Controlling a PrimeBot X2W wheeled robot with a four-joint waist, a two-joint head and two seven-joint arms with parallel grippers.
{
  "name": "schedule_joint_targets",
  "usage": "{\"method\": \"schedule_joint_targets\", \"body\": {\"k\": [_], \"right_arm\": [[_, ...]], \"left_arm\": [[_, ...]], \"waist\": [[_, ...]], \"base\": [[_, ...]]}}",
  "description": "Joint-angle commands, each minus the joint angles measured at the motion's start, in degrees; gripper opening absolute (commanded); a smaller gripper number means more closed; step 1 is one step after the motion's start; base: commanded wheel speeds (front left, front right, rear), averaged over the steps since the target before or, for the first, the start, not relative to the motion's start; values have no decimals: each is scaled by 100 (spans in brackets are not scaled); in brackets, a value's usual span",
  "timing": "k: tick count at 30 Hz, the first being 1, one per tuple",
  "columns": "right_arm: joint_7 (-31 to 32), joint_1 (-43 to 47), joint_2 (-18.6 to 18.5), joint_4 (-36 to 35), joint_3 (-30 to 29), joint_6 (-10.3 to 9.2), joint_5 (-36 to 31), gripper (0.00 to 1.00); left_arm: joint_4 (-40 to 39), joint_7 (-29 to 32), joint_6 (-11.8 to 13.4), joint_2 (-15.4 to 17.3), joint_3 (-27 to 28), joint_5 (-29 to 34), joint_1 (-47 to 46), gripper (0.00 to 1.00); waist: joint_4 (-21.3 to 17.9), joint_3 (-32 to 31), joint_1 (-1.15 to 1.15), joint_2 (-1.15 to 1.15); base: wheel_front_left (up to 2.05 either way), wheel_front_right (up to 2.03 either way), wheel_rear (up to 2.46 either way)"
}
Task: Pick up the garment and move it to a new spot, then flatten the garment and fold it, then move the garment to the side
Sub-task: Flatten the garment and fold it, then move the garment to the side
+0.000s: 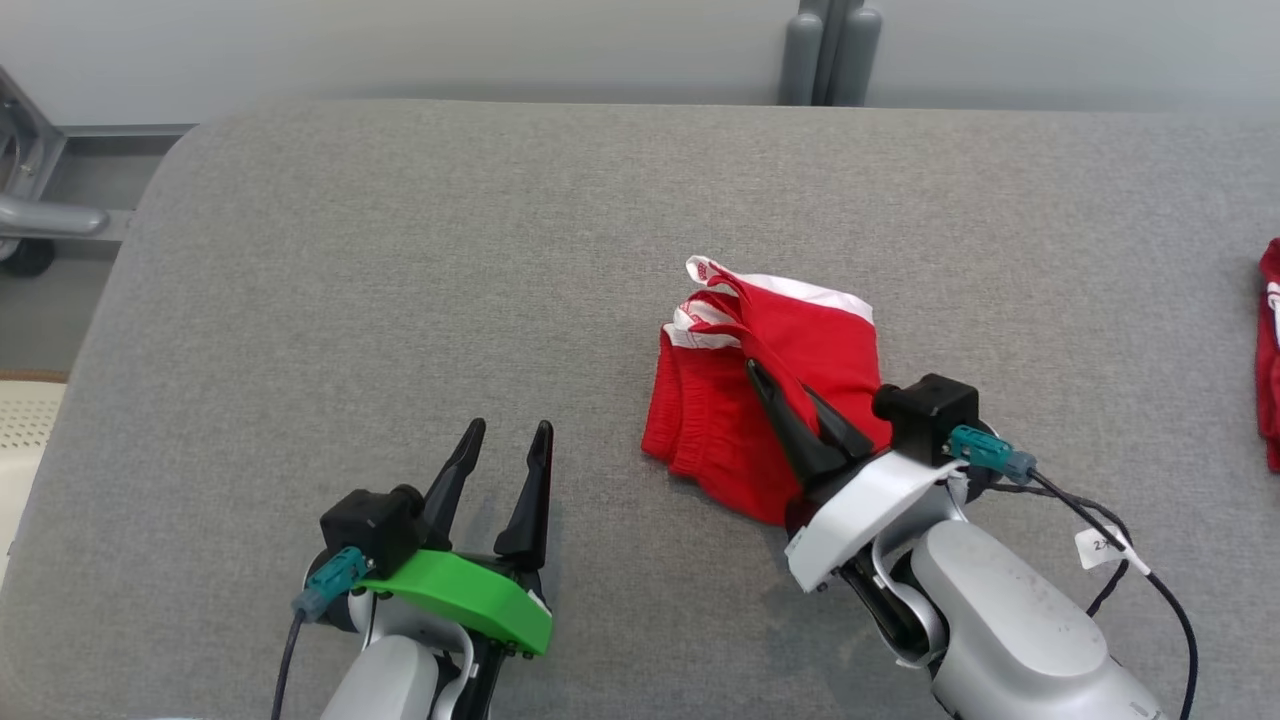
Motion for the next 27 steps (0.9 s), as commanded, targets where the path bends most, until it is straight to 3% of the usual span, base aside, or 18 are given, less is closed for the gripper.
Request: {"method": "schedule_joint_targets", "body": {"k": [1, 5, 6, 7, 11, 15, 21, 27], "right_arm": [[-15, -15, 33, 112, 66, -1, 4, 0], [-15, -15, 145, 631, 246, -2, 136, 0], [-15, -25, 160, 731, 266, -2, 193, 82], [-16, -63, 181, 725, 234, -2, 236, 100], [-16, -48, 114, 403, 29, -2, 448, 100], [-15, 220, -60, 231, -604, -3, 381, 100], [-15, 465, -141, 684, -1271, -1, 236, 100], [-15, 530, -22, 1255, -1186, -1, 430, 100]], "left_arm": [[21, 2, 12, 18, -17, -33, 94, 100], [41, 3, 12, 18, -55, 45, 53, 100], [39, 3, 12, 18, -27, 54, 57, 100], [35, 3, 12, 18, -7, 73, 65, 100], [3, 3, 12, 18, 115, 118, 122, 100], [-38, 3, 12, 18, 147, 119, 116, 100], [-90, 3, 12, 18, 43, 133, -13, 100], [-153, 3, 12, 20, -32, 176, -135, 100]], "waist": [[168, -24, 0, 0], [323, -25, 0, 0], [337, -25, 0, 0], [344, -21, 0, 0], [280, 5, 0, 0], [152, 22, 0, 0], [68, 81, 0, 0], [145, 168, 0, 0]], "base": [[0, 0, 0], [0, 0, 0], [0, 0, 0], [0, 0, 0], [0, 0, 0], [0, 0, 0], [0, 0, 0], [0, 0, 0]]}}
